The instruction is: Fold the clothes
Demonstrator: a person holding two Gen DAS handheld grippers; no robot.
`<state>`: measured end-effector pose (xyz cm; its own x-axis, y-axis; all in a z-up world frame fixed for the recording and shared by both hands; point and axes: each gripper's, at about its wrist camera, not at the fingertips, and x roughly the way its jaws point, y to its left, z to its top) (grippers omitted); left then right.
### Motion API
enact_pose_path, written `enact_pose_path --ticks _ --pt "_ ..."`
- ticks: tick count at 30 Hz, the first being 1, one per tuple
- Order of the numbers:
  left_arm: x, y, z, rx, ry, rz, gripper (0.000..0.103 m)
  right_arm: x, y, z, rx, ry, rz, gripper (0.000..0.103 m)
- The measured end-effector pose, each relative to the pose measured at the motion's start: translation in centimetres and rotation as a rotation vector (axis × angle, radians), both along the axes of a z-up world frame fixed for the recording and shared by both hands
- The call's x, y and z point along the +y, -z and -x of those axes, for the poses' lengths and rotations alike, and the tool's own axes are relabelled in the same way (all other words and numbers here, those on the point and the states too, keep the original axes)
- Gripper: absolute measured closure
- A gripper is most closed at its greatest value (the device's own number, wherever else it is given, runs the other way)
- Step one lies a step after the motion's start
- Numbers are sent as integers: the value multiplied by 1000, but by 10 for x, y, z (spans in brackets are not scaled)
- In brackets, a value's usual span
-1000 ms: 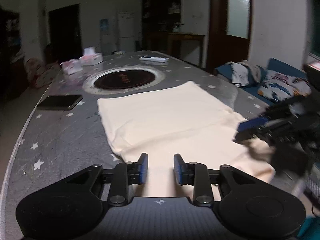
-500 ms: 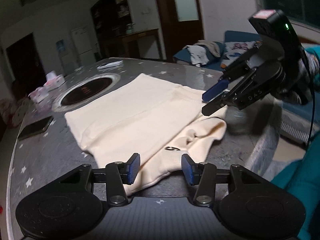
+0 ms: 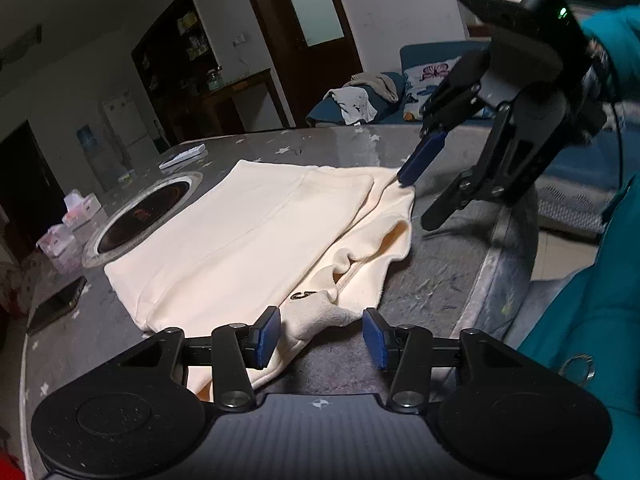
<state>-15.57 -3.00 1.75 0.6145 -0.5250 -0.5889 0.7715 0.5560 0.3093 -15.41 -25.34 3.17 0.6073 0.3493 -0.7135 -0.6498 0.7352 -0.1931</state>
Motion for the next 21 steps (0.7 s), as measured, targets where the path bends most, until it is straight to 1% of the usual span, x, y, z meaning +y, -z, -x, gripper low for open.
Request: enact_pose_path --ticks 1,3,4,8,11,13,15,16,17,18,19,20,21 --pt "-1 1 0 -9 -1 -2 77 1 1 2 -10 -12 13 52" --pt "-2 0 -3 -20 -10 8 87 4 3 4 -24 -27 25 50" --pt "-1 -3 -5 -20 -18 25 90 4 4 4 -28 -32 26 50" --pt "5 -20 -21 10 -73 124 92 10 7 2 -75 -55 39 46" --pt "9 -30 -37 41 -112 186 92 13 9 -1 -109 -70 40 45" --pt "10 -34 -47 61 -123 219 93 16 10 -8 -124 -72 30 45" --pt "9 -35 -54 71 -131 234 93 18 11 -16 -130 -70 15 47" --pt "8 -35 -57 75 -133 234 92 18 11 -20 -122 -68 3 52" --pt "8 -34 -58 78 -134 232 92 18 11 -25 -113 -67 -8 61" --pt "8 -33 -58 81 -133 226 90 18 11 -29 -100 -63 -23 65" --pt "9 -32 -58 83 -132 218 88 16 10 -34 -77 -56 -43 74" --pt "11 -30 -56 84 -131 207 88 14 10 -39 -53 -49 -63 80" --pt "12 -28 -53 79 -128 192 85 12 8 -43 -35 -41 -83 81"
